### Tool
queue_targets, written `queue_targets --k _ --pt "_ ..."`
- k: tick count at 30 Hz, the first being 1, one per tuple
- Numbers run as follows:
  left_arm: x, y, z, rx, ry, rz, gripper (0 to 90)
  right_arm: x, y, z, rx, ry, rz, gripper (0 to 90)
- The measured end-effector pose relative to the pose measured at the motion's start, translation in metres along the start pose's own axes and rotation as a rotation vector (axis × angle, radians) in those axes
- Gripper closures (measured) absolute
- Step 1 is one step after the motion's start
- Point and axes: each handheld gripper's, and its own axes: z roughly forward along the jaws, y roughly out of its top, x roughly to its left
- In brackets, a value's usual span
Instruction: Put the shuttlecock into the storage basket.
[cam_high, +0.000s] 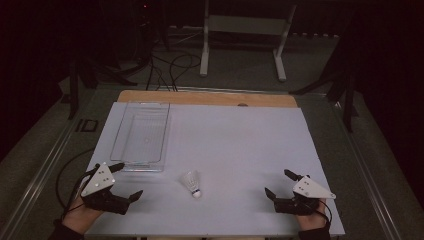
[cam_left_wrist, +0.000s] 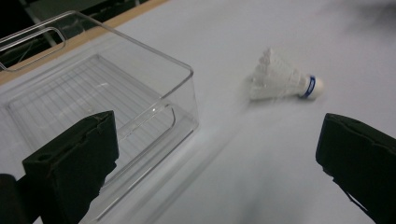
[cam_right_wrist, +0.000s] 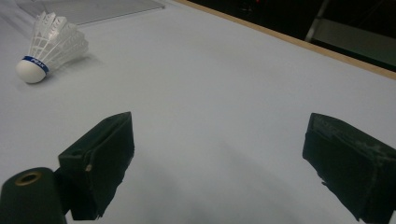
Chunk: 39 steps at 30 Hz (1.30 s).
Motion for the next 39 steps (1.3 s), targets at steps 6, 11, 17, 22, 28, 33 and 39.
queue_targets --k 6,11,17,22,28,33,39 --pt "0.001 0.002 0.002 0.109 -0.029 0.041 0.2 0.000 0.000 0.000 0.001 0.001 0.001 9.0" --pt "0.001 0.002 0.003 0.177 -0.028 0.061 0.2 0.000 0.000 0.000 0.001 0.005 0.002 9.0" --pt "0.002 0.003 0.006 0.251 -0.056 0.083 0.2 0.001 0.000 0.000 0.003 0.007 0.000 9.0" --pt "0.003 0.005 0.008 0.304 -0.088 0.082 0.2 0.000 0.001 0.000 0.003 0.001 -0.002 9.0" --pt "0.001 0.007 0.013 0.401 -0.104 0.118 0.2 0.002 0.001 0.002 0.009 0.009 -0.002 9.0" --pt "-0.002 0.010 0.017 0.444 -0.125 0.140 0.2 0.001 0.000 0.001 0.008 0.016 0.001 9.6" --pt "-0.005 0.014 0.020 0.525 -0.150 0.178 0.2 0.002 0.001 0.002 0.011 0.017 -0.003 9.6"
